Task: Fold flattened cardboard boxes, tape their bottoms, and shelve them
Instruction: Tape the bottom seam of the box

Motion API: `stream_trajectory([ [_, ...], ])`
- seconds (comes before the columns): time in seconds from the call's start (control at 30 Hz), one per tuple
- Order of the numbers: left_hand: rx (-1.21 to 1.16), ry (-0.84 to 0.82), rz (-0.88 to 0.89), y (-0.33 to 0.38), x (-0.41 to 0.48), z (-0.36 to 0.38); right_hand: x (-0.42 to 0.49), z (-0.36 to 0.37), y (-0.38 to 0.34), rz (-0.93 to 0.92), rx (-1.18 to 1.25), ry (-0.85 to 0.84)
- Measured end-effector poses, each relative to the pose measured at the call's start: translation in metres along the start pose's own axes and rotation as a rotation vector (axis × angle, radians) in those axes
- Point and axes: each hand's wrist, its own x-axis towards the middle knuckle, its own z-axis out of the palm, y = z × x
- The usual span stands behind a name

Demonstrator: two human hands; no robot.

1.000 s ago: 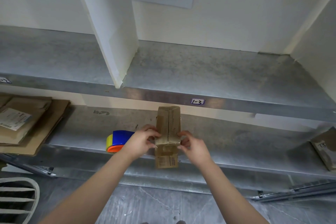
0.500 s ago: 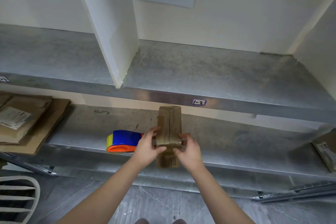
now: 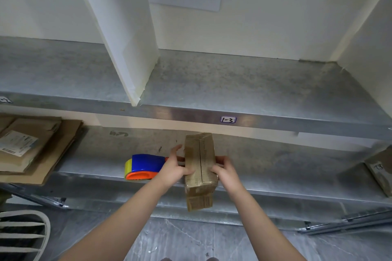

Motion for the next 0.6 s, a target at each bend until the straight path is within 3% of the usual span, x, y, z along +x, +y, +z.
stream_trajectory([
  [0.07,-0.043,-0.055,0.011,0.003,-0.008,0.001,-0.004,-0.003,0.003,0.033,0.09,-0.013],
  [0.13,-0.079,-0.053,0.043,0.004,-0.014,0.003,-0.009,-0.004,0.001,0.0,0.009,0.014],
  [0.2,-0.095,-0.019,0.09,0.008,-0.021,0.005,-0.015,-0.003,-0.002,-0.053,-0.093,0.075],
  [0.43,-0.032,0.2,0.313,0.053,-0.045,0.003,-0.043,-0.006,-0.034,-0.3,-0.004,0.152],
  [0.6,-0.024,0.218,0.374,0.065,-0.053,0.002,-0.054,-0.006,-0.046,-0.305,0.09,0.196],
])
